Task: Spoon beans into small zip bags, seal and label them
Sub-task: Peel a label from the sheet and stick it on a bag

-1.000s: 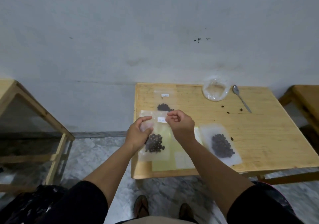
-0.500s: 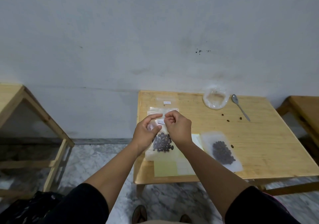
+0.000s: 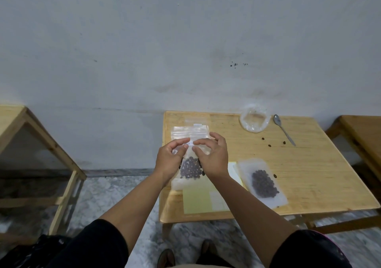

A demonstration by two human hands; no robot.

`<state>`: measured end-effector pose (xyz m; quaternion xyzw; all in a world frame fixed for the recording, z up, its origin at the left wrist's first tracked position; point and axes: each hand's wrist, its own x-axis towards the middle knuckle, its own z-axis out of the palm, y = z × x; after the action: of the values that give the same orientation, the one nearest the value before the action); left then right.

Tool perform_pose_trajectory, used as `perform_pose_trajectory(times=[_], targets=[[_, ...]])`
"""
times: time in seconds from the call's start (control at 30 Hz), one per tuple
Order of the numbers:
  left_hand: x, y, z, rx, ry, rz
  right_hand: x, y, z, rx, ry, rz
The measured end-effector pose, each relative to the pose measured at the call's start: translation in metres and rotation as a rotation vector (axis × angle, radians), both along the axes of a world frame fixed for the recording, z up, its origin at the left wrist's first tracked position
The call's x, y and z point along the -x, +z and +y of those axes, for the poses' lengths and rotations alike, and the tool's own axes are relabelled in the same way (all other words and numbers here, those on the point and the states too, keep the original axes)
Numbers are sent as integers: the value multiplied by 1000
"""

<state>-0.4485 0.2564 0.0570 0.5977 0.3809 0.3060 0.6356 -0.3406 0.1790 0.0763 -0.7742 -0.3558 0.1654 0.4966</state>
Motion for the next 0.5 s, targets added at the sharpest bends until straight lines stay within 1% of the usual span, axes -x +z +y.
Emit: perform_pose_trajectory(times=[0.13,0.2,0.27,0.37,0.5], targets=[[-8,2,-1,41,5,-36,-2,5,4,-9,-4,289],[-11,1,-1,59,11,-40,-8,6,7,-17,-7,376],[-14,0,1,62,20,-29,-14,3,10,-24,-15,401],[-22,-2,5,48,41,3,-22,-1,16,-27,-17,388],[-37,-4,19,53,149,14,-33,-7,28,-14,12,363]])
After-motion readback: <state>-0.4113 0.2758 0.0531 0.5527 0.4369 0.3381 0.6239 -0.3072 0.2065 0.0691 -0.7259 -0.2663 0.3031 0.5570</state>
